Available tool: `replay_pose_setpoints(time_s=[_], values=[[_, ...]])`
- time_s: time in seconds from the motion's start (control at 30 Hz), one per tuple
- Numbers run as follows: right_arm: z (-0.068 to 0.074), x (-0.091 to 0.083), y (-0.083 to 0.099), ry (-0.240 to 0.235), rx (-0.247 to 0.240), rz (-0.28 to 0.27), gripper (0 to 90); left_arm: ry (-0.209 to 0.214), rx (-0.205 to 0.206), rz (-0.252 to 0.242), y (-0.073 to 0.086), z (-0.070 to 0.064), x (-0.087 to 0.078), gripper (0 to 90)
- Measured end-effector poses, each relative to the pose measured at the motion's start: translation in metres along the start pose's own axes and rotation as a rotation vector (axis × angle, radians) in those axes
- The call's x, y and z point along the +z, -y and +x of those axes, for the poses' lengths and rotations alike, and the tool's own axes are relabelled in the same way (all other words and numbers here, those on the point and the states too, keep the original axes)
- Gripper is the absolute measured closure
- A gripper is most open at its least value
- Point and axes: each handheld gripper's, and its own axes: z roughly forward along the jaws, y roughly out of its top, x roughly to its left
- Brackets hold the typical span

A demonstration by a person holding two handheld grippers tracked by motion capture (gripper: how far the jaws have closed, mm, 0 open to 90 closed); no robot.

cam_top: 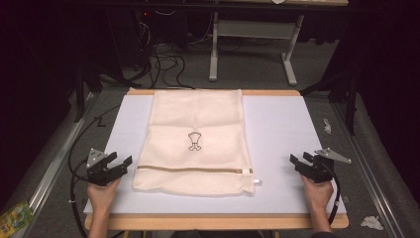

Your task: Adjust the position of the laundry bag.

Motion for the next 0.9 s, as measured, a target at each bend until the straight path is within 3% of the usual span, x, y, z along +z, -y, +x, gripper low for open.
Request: replay_pose_setpoints(time_s=[0.37,0.43,0.53,0.9], values=[[-0.004,-0.005,-0.002,-0.039,0.025,-0.009,43.5,0.053,-0.001,0.028,-0.011,-0.004,-0.001,36.3],[-0.001,-0.005,-0.003,-0.052,0.038,0.003,45.4,0.064,0.002,0.035,-0.014,-0.006,-0.002,36.7],[0.005,-0.004,-0.007,-0.065,0.011,0.004,49.7,0.063,0.017,0.038,-0.018,-0.009,-0.003,36.9],[0.03,0.0,-0.024,-0.117,-0.034,0.024,49.4,0.094,0.05,0.097,-0.025,-0.02,0.003,36.7]])
